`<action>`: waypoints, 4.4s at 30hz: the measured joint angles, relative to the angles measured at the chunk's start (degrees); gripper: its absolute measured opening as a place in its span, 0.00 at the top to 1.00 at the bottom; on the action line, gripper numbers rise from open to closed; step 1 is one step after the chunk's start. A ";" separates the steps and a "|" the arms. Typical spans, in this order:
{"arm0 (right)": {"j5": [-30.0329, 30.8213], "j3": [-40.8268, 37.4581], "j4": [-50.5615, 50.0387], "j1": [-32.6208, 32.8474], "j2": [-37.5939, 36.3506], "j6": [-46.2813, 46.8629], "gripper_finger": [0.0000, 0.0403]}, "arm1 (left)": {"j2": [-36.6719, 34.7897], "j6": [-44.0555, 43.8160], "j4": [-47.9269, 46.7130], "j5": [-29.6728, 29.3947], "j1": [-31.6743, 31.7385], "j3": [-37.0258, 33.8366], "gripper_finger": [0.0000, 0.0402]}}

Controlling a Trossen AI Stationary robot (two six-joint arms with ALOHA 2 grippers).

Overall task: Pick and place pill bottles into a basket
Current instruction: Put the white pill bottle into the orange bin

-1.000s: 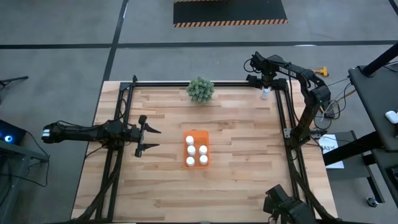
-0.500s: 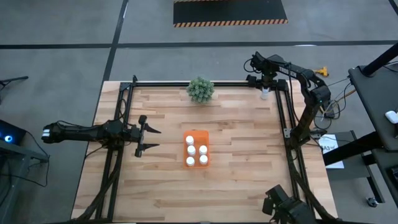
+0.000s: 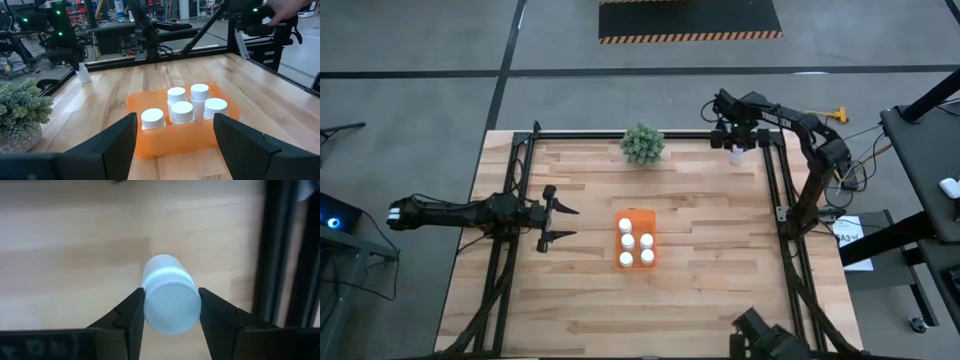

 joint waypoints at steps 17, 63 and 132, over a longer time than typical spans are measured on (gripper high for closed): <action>-0.62 3.73 -0.73 25.15 -1.95 2.69 0.64 | -0.02 0.00 0.03 0.01 -0.01 0.00 0.39; -4.91 57.44 -23.45 54.50 21.90 6.84 0.64 | -0.03 0.00 0.05 -0.01 -0.02 0.00 0.39; -2.88 37.99 -1.62 55.30 24.52 -1.25 0.59 | -0.01 -0.01 0.03 0.01 0.00 0.00 0.39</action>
